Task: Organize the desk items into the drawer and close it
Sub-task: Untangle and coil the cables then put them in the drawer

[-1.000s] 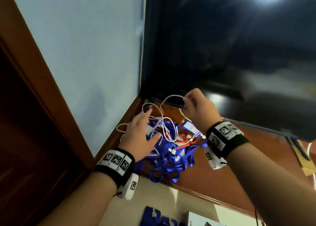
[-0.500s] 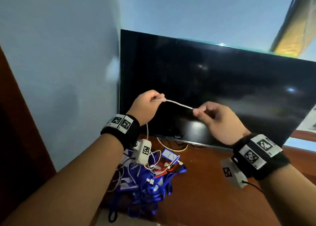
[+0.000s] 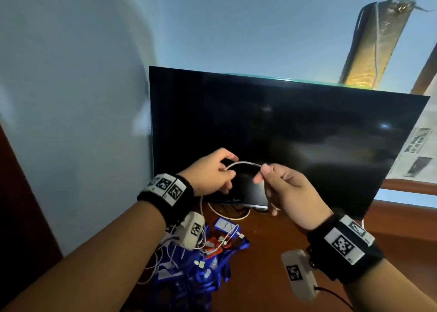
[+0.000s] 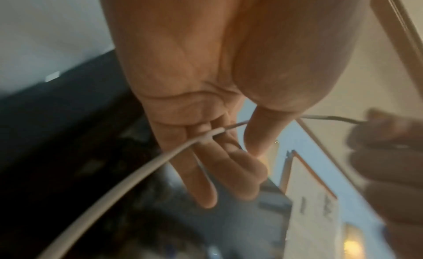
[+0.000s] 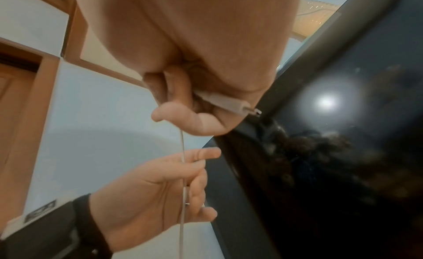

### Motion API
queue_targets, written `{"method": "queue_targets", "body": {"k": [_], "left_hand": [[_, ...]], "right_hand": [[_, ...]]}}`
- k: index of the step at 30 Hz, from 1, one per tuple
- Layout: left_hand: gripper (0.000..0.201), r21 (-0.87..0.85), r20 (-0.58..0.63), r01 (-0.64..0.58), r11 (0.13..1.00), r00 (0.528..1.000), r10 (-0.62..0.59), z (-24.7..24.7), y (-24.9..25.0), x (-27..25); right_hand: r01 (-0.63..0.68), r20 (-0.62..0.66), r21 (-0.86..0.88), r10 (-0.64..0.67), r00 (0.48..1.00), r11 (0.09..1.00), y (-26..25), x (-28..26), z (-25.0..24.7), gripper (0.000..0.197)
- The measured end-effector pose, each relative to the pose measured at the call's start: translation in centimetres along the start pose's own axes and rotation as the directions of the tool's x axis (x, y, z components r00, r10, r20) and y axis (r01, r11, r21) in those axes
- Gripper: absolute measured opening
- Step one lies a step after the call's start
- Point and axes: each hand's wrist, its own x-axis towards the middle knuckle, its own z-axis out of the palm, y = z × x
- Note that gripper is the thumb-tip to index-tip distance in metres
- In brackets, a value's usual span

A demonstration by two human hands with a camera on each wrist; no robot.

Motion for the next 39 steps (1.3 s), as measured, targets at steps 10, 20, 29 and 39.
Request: {"method": "queue_targets", "body": {"k": [10, 20, 29, 39], "left_hand": [[0.017, -0.242, -0.021, -0.136, 0.961, 0.991, 0.135, -3.1, 0.7, -2.2], [0.022, -0.331, -0.017, -0.037, 0.943, 0.999, 0.034, -0.5, -2.8, -2.3], [0.042, -0.213, 0.185, 0.048, 0.976, 0.983, -0.007, 5.0, -4.6, -9.5], [0.042, 0.302, -0.004, -0.241, 0.922, 0.967, 0.254, -0.7, 4.9, -9.1]], "right_hand": [[-0.064, 0.072, -0.071, 0.069, 0.995, 0.995, 0.1, -1.8, 0.5, 0.041], [-0.097, 0.137, 0.375, 0.048, 0.989, 0.922, -4.8, -2.7, 5.2, 0.036], [0.132, -0.234, 0.358, -0.048, 0.971, 0.924, -2.8, 1.1, 1.2, 0.034], [0.040, 0.048, -0.377, -0.023, 0.999, 0.925, 1.9, -1.7, 2.4, 0.032]]}}
